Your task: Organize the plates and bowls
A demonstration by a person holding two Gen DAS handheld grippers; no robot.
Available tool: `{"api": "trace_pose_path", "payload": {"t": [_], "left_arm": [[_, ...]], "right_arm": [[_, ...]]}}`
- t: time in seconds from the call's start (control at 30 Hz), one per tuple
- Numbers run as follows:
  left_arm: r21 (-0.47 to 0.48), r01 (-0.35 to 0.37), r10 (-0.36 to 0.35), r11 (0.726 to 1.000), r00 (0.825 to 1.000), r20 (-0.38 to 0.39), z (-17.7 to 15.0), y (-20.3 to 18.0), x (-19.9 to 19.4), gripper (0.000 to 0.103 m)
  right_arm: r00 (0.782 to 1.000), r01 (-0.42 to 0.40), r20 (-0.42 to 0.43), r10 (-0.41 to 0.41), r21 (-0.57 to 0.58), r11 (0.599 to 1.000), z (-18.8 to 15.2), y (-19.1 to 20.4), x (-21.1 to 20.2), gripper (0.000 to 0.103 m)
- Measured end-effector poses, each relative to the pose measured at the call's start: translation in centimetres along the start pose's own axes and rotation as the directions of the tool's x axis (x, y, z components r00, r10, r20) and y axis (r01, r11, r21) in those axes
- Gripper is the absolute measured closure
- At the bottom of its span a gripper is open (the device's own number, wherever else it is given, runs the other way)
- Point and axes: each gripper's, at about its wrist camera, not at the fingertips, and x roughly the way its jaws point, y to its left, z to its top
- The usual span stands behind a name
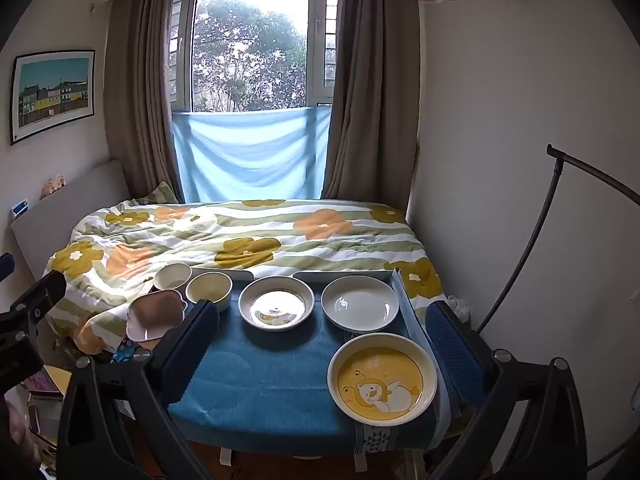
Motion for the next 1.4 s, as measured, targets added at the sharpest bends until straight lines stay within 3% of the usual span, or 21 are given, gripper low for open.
{"api": "trace_pose_path", "payload": {"t": [0.1,0.23,1.4], "left_arm": [[-0.001,-0.002,0.002,1.000,1.000,-0.011,0.1,-0.1,0.5,0.000],[-0.010,-0.001,0.001,1.000,1.000,0.031,0.2,0.1,0.1,0.000],[-0.006,-0.002,0.002,1.000,1.000,0.004,0.2,0.6,1.9,0.000]], "right_arm": [[1.000,0.001,0.009,-0.001,-0.001,1.000,0.0,0.1,0.0,0.000],[1.000,0.000,0.010,0.000,-0.001,1.000,0.1,0.1,0.1,0.000],[1.000,-0.008,0.010,0.008,-0.007,1.000,0.5,1.0,1.7,0.000]]}}
